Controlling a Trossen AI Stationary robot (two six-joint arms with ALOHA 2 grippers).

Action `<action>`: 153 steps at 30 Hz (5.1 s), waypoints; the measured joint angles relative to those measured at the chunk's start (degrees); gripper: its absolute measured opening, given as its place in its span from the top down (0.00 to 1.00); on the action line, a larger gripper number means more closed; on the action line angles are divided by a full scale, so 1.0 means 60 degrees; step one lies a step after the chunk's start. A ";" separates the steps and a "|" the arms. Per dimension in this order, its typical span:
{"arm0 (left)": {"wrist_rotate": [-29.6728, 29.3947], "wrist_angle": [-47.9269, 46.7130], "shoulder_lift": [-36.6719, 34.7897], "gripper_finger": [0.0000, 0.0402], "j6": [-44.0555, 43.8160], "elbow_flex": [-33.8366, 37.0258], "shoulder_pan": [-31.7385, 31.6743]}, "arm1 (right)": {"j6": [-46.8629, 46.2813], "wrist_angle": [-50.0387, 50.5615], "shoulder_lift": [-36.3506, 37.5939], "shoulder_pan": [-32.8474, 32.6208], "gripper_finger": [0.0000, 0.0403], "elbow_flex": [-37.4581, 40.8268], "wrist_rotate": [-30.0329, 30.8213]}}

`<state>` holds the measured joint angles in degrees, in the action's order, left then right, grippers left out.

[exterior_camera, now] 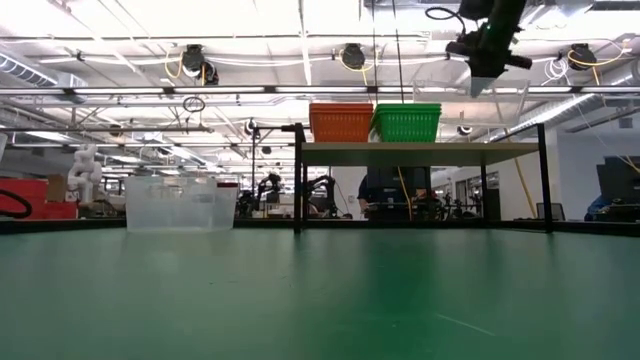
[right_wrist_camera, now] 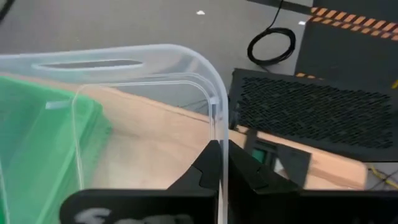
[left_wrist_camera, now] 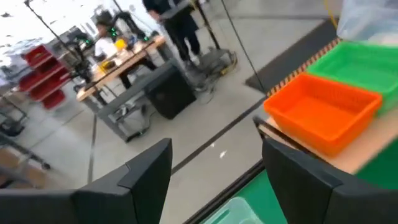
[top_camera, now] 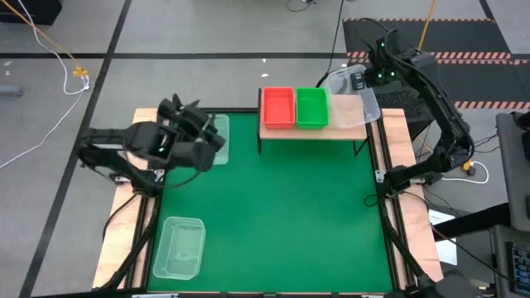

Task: Stack baskets on shelf by color
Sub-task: Put the middle right transparent bin on the shelf, then stack the top transparent bin on the top of the transparent bin

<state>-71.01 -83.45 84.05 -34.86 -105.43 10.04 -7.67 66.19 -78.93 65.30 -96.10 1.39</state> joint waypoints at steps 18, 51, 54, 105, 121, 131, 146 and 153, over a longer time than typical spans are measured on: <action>-0.0498 0.0269 -0.1611 0.38 -0.2965 0.4179 -0.0054 | -0.2282 0.0530 -0.0055 -0.0186 1.00 0.0548 0.0302; -0.1971 0.0114 -0.2529 0.38 -0.4286 0.5261 -0.0728 | -0.2155 0.0328 -0.0059 -0.0657 0.86 0.1386 0.1472; -0.1918 0.0118 -0.2510 0.38 -0.4290 0.5261 -0.0732 | -0.2330 0.0174 -0.0054 -0.0657 0.78 0.1386 0.1490; 0.8589 0.7811 -0.2438 0.41 0.3351 1.1065 -0.3887 | 0.3416 -0.9183 0.4925 -1.2567 0.67 0.6872 0.6732; 0.9845 0.9436 -0.2751 0.72 0.2267 0.9571 -0.2296 | 0.3260 -0.9486 0.4837 -1.2920 0.67 0.6872 0.5745; 0.7665 0.6810 -0.2759 0.67 0.2617 1.0047 -0.0577 | 0.2348 -0.8542 0.4837 -1.3358 0.67 0.6872 0.5730; 0.7548 0.6705 -0.2756 0.59 0.2220 1.1076 -0.1825 | 0.1389 -0.9036 0.4710 -1.3975 0.67 0.6872 0.4787; 0.9697 0.7080 -0.2758 0.59 0.0599 1.1183 -0.3009 | 0.1389 -0.9136 0.4702 -1.3975 0.67 0.6872 0.4758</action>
<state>-12.83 -40.96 67.51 -31.26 -38.34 -8.01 0.67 11.38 -50.72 -18.55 -54.87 29.93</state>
